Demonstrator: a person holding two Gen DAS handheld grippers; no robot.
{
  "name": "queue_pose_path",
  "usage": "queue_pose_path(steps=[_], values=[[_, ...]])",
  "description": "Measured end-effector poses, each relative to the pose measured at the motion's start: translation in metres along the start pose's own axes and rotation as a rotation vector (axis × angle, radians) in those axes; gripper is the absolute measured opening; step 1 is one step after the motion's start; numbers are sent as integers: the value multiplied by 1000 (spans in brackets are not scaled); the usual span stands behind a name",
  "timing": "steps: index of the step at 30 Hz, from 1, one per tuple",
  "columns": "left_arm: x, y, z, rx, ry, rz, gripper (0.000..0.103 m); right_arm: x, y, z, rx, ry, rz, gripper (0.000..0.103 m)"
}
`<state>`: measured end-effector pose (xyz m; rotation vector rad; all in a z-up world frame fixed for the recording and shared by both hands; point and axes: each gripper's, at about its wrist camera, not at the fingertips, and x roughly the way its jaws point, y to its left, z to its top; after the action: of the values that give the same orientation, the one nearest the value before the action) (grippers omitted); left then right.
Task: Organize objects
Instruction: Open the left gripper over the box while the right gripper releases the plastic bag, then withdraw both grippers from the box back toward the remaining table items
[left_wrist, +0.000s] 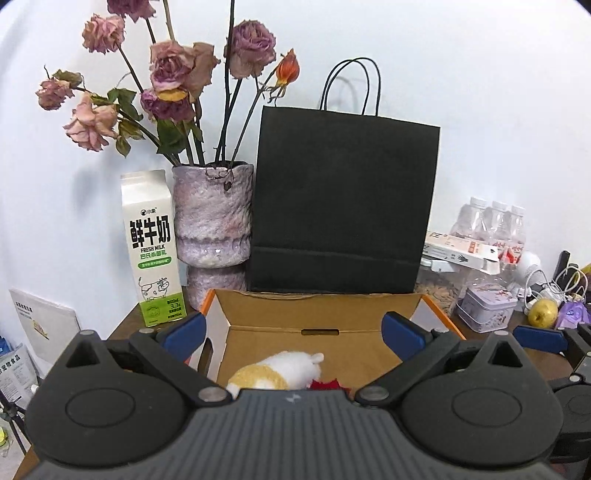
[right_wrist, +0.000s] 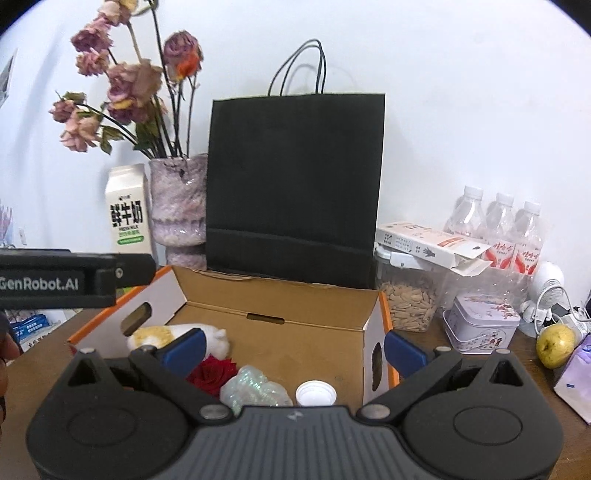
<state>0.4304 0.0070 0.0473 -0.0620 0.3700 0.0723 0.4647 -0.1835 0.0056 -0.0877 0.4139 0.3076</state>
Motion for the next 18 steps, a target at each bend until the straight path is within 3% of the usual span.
queue_pose_path(steps=[18], values=[[-74, -3, -26, 4, 16, 5, 103, -75, 10, -28, 9, -10, -17, 103]])
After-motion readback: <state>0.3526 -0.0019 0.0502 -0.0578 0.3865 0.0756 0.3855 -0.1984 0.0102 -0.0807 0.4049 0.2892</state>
